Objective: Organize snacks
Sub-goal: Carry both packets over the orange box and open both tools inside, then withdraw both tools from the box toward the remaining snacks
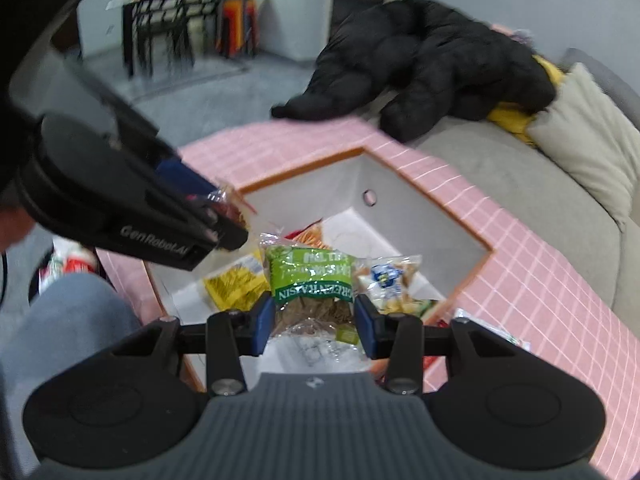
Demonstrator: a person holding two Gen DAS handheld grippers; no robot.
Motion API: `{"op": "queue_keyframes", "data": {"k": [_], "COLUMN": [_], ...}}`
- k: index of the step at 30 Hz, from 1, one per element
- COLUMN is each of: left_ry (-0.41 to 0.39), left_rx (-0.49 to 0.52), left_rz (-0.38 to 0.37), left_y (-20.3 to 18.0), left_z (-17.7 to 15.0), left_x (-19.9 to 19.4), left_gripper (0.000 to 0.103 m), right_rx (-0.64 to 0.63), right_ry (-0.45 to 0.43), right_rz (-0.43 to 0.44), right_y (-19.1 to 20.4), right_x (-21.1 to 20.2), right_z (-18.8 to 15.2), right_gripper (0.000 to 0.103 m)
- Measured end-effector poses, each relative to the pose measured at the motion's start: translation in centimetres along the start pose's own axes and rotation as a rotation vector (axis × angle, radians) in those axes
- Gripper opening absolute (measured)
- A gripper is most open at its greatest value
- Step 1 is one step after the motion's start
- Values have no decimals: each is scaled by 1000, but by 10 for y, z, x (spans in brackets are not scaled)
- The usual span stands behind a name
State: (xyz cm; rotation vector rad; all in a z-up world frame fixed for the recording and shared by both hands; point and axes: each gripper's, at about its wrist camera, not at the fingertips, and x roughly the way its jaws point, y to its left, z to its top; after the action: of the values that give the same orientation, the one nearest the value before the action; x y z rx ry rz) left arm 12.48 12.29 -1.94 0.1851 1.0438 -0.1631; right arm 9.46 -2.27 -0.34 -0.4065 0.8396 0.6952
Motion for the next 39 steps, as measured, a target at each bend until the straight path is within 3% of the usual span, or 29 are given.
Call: {"op": "queue_keyframes", "data": {"k": [8,17,21,28,31,34,39], "left_ry": [128,223,234,254,253,245,173], "left_rx": [12,37,65,74,85,78,42], "left_rz": [-32,-53,-28,-4,9,14,41], "left_y": [13,20,17,14,11,10,10], "left_z": [-3,-8,-7,-5,-4,-1,3], "left_x": [46,81,87,91,90,83,60], "left_gripper": [39,39,40,44,50,63,66], "right_rx": [-178,-227,-234,-244,-237,-218,-188], "right_ry": [133,255,284,282,269,244,189], "right_rz": [1,51,63,63,56,38,9], "right_y": [9,12,11,9,6,3,-4], "right_x": [67,111,121,118,112,102,79], "right_z": [5,2,-2,-3,-2,1,5], "right_gripper": [40,41,42,44,50,65,69]}}
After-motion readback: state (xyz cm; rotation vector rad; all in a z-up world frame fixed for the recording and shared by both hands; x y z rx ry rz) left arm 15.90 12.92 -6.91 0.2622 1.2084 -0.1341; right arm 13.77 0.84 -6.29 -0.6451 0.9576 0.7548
